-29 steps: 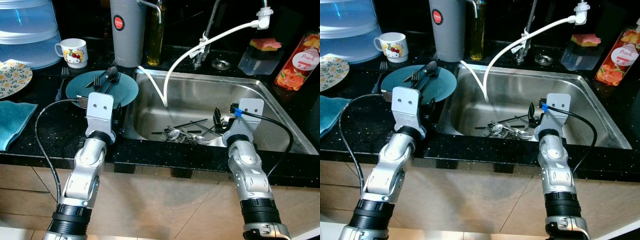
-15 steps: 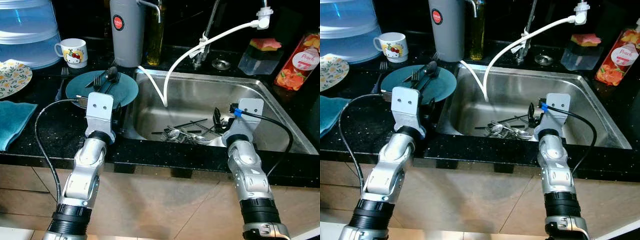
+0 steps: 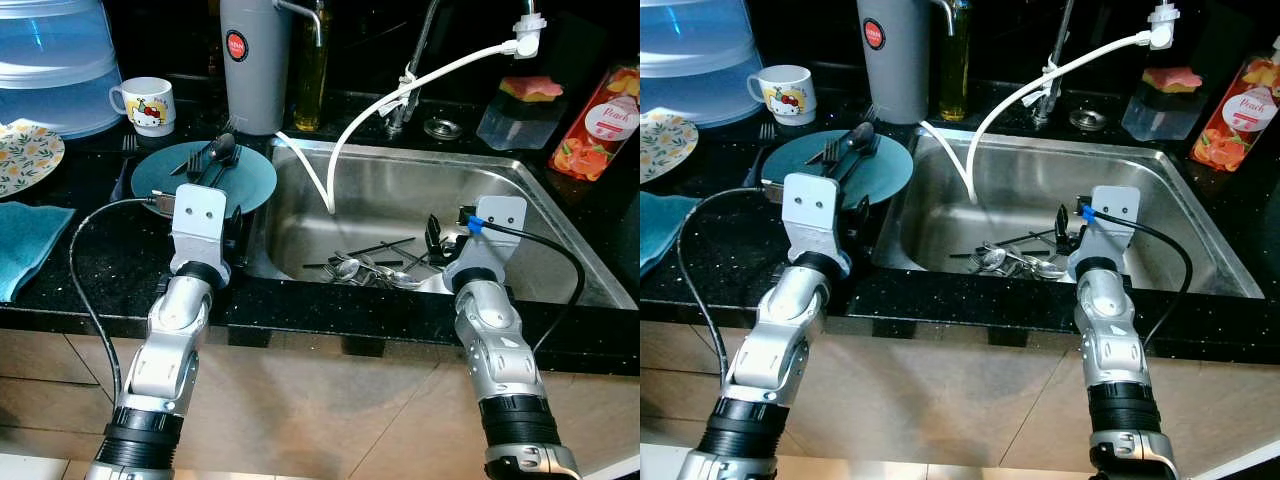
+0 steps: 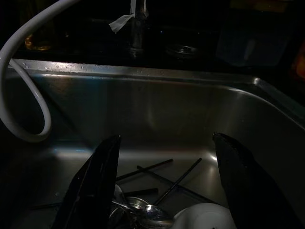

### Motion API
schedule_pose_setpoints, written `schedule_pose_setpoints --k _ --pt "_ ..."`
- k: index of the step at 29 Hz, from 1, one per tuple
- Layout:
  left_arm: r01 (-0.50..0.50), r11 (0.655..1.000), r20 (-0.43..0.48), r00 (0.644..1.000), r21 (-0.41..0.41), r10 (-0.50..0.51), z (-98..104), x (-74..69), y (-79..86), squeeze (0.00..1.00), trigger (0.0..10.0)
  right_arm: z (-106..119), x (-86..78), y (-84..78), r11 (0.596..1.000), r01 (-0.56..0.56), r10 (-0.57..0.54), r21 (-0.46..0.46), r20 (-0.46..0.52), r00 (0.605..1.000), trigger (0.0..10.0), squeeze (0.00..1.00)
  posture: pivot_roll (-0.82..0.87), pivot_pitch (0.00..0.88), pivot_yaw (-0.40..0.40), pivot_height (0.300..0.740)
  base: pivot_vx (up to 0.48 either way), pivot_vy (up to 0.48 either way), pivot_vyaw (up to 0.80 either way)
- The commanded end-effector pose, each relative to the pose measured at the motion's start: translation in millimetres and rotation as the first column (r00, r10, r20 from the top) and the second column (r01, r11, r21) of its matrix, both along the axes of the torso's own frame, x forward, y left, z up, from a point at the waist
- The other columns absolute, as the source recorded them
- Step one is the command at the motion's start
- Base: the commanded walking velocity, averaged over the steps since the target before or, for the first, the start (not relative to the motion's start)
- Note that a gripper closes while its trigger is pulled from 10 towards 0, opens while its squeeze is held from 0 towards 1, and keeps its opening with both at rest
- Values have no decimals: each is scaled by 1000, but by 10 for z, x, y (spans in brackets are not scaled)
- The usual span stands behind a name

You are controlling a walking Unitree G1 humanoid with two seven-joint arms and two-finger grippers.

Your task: Kitchen organization

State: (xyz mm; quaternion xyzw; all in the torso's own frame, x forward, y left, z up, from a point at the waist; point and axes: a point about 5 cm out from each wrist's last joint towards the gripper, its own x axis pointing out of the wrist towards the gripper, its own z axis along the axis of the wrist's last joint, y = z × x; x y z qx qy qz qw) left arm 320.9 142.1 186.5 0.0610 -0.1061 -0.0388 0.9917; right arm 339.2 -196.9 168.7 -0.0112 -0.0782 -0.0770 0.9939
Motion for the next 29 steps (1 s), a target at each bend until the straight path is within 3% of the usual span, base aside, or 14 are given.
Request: schedule_pose_setpoints --k 1,29 --pt "0 1000 -50 999 9 0 -122 8 0 0 10000 -28 8 5 1000 3 -3 12 -9 1000 10000 0 216 0 -59 740 0 0 0" --pt "-14 1000 -41 999 6 14 -104 12 48 0 10000 -55 26 67 1000 -13 13 11 -12 1000 10000 0 212 0 -54 740 0 0 0"
